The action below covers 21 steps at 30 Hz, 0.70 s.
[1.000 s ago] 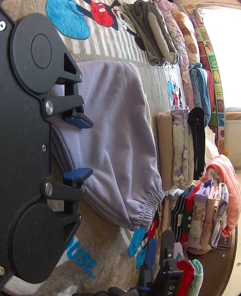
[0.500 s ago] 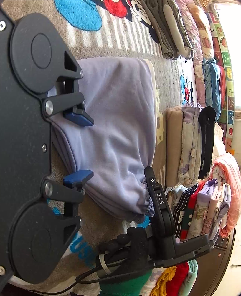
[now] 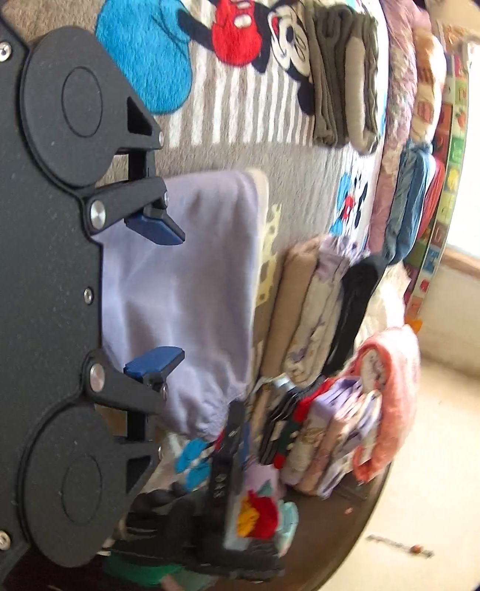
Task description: Fold clothes
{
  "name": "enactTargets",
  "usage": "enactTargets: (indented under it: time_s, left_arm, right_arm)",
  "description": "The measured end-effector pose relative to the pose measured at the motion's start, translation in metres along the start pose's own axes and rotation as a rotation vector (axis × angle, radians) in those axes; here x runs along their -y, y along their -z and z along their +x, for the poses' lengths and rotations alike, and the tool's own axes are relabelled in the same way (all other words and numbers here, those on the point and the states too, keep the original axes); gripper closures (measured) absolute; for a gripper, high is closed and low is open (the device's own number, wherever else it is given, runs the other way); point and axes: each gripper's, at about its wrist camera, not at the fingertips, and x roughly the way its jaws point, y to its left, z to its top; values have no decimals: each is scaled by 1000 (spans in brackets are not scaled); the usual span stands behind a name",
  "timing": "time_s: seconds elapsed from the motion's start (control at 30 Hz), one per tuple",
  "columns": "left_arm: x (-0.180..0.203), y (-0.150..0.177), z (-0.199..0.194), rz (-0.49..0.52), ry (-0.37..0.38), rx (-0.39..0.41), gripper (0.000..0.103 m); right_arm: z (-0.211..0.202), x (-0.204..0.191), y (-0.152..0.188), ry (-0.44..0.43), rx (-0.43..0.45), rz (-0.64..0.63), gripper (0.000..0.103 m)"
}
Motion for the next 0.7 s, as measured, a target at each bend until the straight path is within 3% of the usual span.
enactTargets:
  time_s: [0.1, 0.23, 0.33, 0.4, 0.5, 0.57, 0.63, 0.7]
  left_arm:
    - [-32, -2, 1, -217, -20, 5, 43]
    - [-59, 3, 6, -422, 10, -37, 43]
    - [-61, 6, 8, -468, 30, -51, 43]
    - [-58, 9, 9, -467, 44, -60, 43]
    - [-54, 13, 13, -476, 70, -62, 43]
    - [-50, 16, 14, -466, 69, -59, 44]
    - [-47, 17, 16, -457, 75, -58, 45]
    - [-46, 19, 18, -458, 84, -55, 49]
  right_arm:
    - [-3, 47, 14, -59, -35, 360, 21]
    - [4, 68, 32, -175, -54, 577, 15]
    - [20, 64, 39, -228, -120, 601, 9]
    - [26, 56, 40, -228, -153, 536, 8]
    - [31, 54, 39, -233, -154, 540, 9]
    - [34, 53, 38, -229, -163, 549, 26]
    - [34, 51, 41, -217, -162, 546, 32]
    - [33, 50, 44, -203, -160, 550, 45]
